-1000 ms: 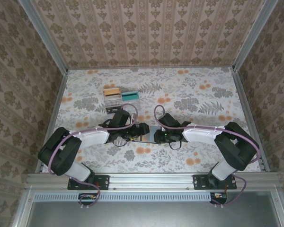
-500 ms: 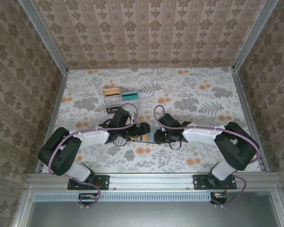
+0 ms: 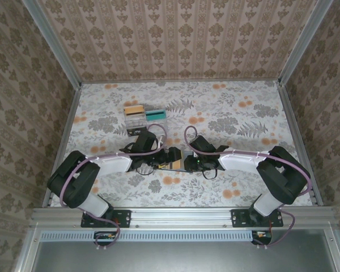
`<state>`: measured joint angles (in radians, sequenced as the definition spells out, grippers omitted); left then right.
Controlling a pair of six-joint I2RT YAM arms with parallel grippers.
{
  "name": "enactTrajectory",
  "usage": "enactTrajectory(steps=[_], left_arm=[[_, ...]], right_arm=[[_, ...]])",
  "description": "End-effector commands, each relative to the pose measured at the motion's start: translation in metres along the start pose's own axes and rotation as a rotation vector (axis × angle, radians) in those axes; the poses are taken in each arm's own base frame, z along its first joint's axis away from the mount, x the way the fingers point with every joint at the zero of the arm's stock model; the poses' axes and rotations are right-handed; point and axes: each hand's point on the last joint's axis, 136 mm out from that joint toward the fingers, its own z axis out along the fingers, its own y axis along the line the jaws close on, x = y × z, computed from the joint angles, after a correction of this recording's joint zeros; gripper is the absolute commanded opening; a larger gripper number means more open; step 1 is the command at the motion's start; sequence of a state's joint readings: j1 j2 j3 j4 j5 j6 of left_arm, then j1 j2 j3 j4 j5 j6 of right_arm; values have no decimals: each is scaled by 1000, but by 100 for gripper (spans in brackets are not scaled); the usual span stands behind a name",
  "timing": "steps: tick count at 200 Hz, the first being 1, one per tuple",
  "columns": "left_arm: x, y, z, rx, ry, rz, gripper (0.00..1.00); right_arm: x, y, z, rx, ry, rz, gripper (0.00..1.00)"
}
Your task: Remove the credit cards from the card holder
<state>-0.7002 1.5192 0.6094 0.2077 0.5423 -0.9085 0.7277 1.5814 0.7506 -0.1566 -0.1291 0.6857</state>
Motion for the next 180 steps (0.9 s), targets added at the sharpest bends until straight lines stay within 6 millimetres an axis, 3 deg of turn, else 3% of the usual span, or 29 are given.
enactTrajectory(steps=[1,24,55,76,95,123,131,149,180], left_arm=[[4,1,-2,-34,14,13,100],[-1,6,-12,-73,-15,18,100],[-6,9,-24,-98,-38,24,100],[-8,9,-28,-94,-42,25,100],[-11,9,-33,-94,-51,25,100],[-17,15,-44,-113,-74,22,97],[-18,18,-47,-124,-76,19,93],[-18,28,-50,-156,-71,8,74],[-16,36,-46,-184,-48,6,25]], right_arm=[[7,-11,-1,53,13,12,33],[4,-19,-8,99,-11,21,35],[-10,-31,-33,154,-106,41,41],[-23,-29,-48,146,-157,40,42],[-38,-10,-65,73,-209,30,42],[-51,24,-67,-54,-194,19,39],[-51,32,-61,-88,-169,21,37],[-54,51,-50,-162,-121,30,34],[-54,63,-29,-216,-61,55,29]])
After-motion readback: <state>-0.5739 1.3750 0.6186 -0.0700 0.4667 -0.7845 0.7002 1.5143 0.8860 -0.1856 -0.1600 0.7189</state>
